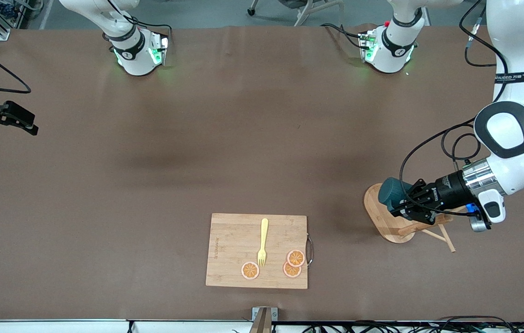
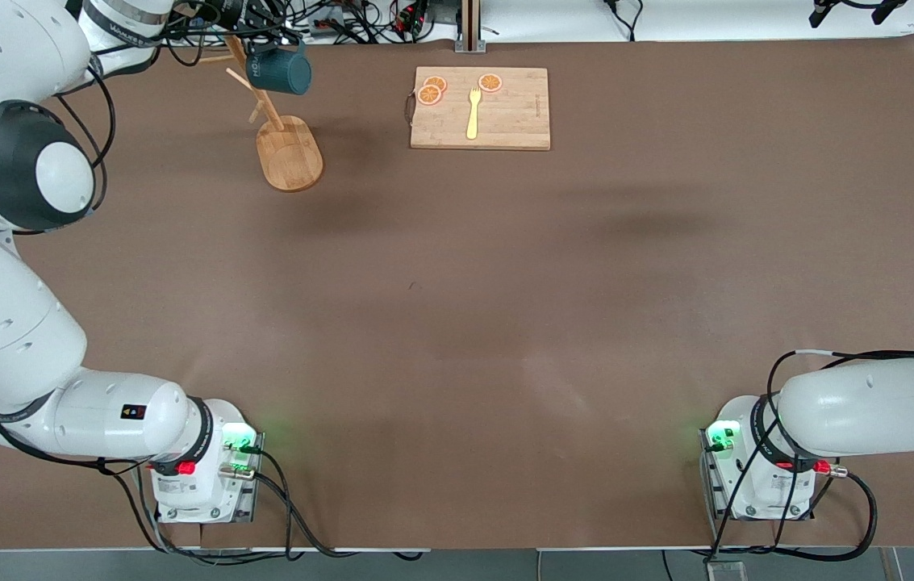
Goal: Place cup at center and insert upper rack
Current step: 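Lower the mug handle onto a mug-tree peg with the left gripper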
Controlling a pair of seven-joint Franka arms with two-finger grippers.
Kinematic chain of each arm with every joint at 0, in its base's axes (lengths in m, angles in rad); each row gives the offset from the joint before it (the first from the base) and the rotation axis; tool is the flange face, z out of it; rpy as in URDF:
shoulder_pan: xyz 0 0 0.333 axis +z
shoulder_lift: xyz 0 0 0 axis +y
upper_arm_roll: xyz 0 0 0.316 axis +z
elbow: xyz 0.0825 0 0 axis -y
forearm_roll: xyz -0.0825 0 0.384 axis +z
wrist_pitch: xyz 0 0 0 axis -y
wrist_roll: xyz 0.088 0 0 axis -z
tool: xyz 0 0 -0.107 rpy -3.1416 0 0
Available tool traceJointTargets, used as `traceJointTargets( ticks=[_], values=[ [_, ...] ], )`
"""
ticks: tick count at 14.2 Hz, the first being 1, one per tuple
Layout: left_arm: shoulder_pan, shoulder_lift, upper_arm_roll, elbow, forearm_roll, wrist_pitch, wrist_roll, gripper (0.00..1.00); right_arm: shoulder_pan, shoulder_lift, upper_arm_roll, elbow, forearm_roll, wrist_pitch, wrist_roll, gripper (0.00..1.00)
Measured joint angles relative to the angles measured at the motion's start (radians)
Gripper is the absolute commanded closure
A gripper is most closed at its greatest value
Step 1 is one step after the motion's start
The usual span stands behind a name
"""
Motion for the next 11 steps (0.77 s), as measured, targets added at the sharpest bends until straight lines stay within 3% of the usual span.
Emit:
traceJointTargets(
  ticks=[11],
  values=[
    [0.048,0.051,0.002,0.034,0.000,0.003,0.042,0.98,0.000,0.000,0.000,0.000,0.000,0.000,0.000,0.00]
  ],
)
